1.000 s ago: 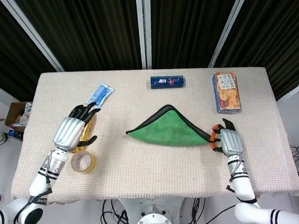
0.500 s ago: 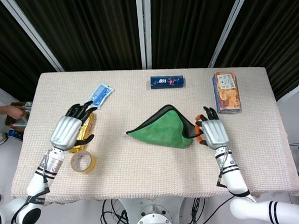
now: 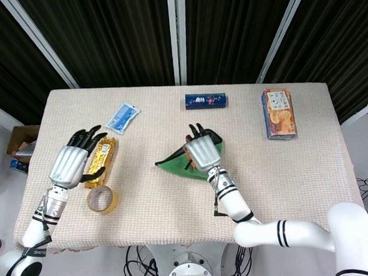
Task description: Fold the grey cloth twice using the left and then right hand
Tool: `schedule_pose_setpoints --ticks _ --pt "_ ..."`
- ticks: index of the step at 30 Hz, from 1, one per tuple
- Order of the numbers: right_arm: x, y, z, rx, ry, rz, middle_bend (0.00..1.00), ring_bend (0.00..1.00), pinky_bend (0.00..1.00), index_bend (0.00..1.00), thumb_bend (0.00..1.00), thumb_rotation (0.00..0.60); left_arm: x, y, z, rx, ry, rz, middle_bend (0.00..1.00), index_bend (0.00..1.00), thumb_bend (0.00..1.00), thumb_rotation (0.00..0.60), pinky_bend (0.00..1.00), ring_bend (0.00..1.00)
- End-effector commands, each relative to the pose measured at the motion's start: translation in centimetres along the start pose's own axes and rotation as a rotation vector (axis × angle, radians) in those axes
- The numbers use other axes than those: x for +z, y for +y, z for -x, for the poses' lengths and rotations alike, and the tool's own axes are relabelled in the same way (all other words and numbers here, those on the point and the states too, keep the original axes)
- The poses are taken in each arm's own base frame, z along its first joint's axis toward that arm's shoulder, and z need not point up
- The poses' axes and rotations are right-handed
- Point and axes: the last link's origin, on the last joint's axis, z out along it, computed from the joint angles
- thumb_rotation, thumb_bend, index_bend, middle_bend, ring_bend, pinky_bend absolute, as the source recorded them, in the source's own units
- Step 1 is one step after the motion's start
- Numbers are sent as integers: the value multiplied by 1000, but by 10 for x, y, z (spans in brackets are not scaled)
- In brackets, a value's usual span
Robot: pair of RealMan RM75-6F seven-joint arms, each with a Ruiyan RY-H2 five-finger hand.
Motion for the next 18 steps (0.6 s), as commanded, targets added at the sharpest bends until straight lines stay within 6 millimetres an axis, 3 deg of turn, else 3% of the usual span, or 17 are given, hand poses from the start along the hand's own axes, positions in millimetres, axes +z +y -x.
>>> schedule_pose_setpoints --ticks 1,7,9,12,14,16,18 --pt "15 -22 7 -38 -23 -24 283 9 37 690 324 600 -2 -2 0 -3 2 -3 61 156 208 600 120 144" --pt "31 -45 19 -90 -44 -46 281 9 37 681 324 600 -6 -4 1 -11 7 -1 61 156 208 600 120 144" --pt "35 -49 23 -104 -47 -47 269 9 34 634 319 600 -7 -5 1 -13 8 0 61 156 208 600 120 144" --pt "39 -55 28 -116 -57 -51 225 4 18 372 224 600 -10 -7 1 -13 7 -6 61 156 208 600 120 144" --pt "40 -57 29 -107 -61 -55 175 0 3 115 90 600 -12 -10 1 -14 7 -14 61 156 208 600 120 144" --pt "39 -57 26 -78 -56 -58 141 0 0 14 19 600 -15 -13 0 -17 10 -25 61 156 208 600 120 144" --pt "35 -51 19 -30 -39 -57 120 0 0 0 0 600 -17 -16 -1 -20 10 -35 61 156 208 600 120 144"
